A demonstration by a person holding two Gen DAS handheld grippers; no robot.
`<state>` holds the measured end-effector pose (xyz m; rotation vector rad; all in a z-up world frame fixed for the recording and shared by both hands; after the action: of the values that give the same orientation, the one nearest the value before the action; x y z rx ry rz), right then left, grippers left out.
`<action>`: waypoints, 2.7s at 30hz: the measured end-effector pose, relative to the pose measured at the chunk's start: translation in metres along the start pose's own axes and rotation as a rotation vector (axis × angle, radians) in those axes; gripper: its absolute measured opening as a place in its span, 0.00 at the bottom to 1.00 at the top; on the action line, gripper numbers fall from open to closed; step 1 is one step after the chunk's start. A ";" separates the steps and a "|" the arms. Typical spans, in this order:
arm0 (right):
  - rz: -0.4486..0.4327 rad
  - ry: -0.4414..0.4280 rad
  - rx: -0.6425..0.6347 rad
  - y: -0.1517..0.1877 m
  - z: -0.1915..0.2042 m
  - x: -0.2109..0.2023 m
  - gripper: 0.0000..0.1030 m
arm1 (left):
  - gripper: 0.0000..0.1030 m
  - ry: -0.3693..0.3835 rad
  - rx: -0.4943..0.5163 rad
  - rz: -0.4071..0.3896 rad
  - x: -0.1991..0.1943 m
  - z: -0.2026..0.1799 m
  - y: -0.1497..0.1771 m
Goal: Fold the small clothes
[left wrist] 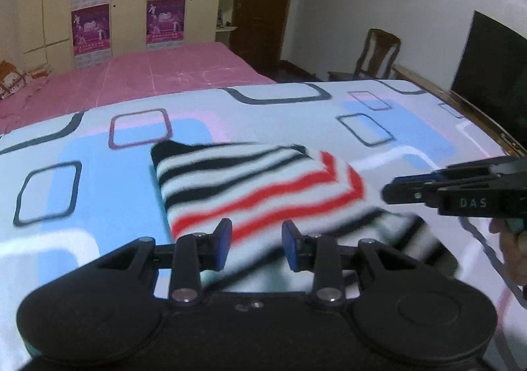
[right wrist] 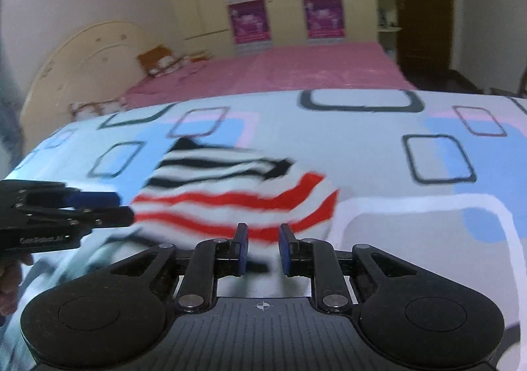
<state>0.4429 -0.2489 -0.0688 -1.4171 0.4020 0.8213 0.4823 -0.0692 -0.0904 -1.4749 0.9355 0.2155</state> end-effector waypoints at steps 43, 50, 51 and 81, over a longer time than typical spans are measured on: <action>0.070 0.166 0.078 0.038 0.004 0.015 0.09 | 0.71 0.005 -0.139 0.106 0.005 0.017 0.052; 0.010 0.104 0.159 0.021 -0.016 0.000 0.10 | 0.86 -0.011 -0.197 0.077 -0.004 0.023 0.039; 0.012 0.084 0.208 0.020 -0.025 -0.002 0.30 | 0.87 -0.009 -0.218 0.073 -0.002 0.025 0.036; 0.260 -0.345 0.406 0.017 -0.054 0.074 0.51 | 0.86 0.108 -0.478 0.133 0.068 0.046 0.027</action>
<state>0.4929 -0.2823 -0.1400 -0.8371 0.4605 1.1035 0.5276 -0.0513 -0.1621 -1.8761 1.1214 0.4872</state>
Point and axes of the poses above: each gripper's, at about its wrist camera, not at the fingertips, and x roughly the way its jaws point, z to its left, y to its underside, the point moved 8 cm from there along x, roughly the way its jaws point, and after that the axes turned 6 degrees about y, right-handed, at the moved point
